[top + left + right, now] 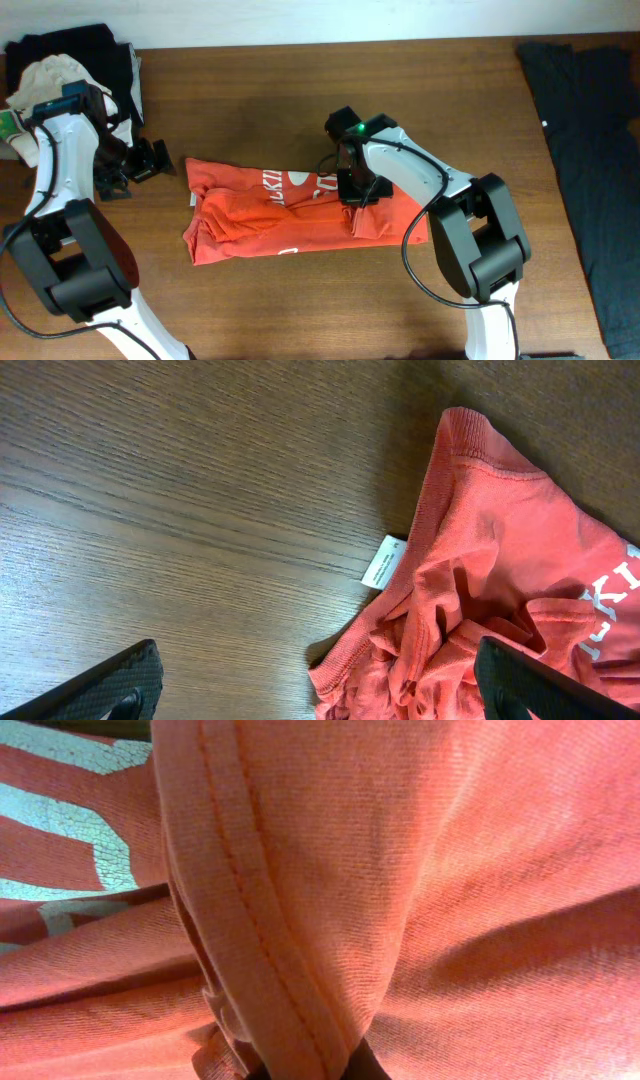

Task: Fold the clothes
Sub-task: 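Grasp the right end of the folded strip and fold it leftward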

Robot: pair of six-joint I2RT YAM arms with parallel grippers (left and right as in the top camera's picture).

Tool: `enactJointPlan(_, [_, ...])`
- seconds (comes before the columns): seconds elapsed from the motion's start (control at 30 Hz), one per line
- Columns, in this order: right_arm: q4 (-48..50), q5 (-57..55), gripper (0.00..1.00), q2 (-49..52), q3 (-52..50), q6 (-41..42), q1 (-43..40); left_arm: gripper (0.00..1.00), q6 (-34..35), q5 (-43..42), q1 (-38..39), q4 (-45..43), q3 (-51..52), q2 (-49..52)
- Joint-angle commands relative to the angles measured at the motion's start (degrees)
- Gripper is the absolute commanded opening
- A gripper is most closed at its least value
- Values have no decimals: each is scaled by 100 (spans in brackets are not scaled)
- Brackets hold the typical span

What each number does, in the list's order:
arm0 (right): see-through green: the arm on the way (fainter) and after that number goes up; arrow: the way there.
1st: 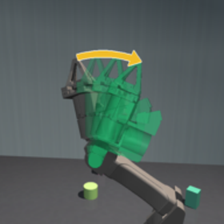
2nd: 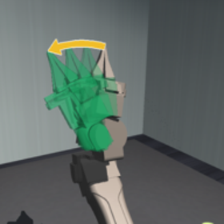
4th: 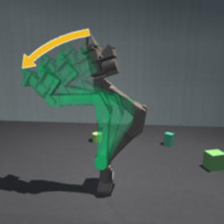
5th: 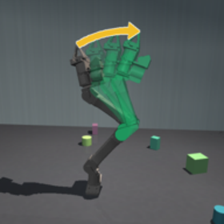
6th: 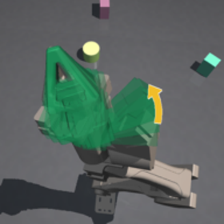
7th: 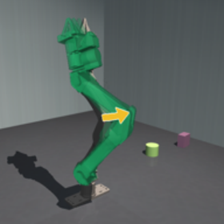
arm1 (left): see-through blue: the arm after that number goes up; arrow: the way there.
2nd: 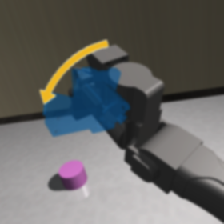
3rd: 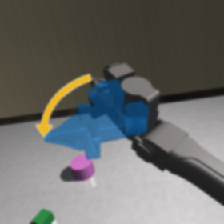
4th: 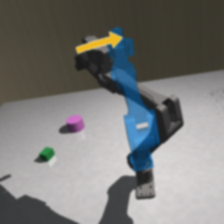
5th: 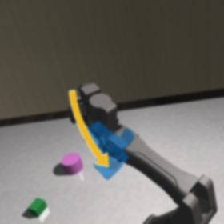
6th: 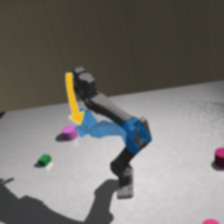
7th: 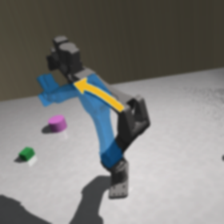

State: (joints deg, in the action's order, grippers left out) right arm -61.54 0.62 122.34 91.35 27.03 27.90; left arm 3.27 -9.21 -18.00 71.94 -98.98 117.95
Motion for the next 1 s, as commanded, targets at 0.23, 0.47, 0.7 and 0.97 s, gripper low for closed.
enactJointPlan(0.23, [-1029, 754, 4, -125, 1115, -15, 212, 99, 15, -42, 11, 9, 72, -118])
enactJointPlan(0.47, [-140, 931, 4, -9, 1088, -13, 595, 99, 15, -44, 11, 33, 72, -120])
enactJointPlan(0.7, [295, 927, 44, -4, 1047, 7, 970, 99, 15, -44, 11, 55, 76, -118])
enactJointPlan(0.97, [-549, 931, 49, 31, 1709, -708, -205, 99, 15, -46, 11, 11, 146, -118])
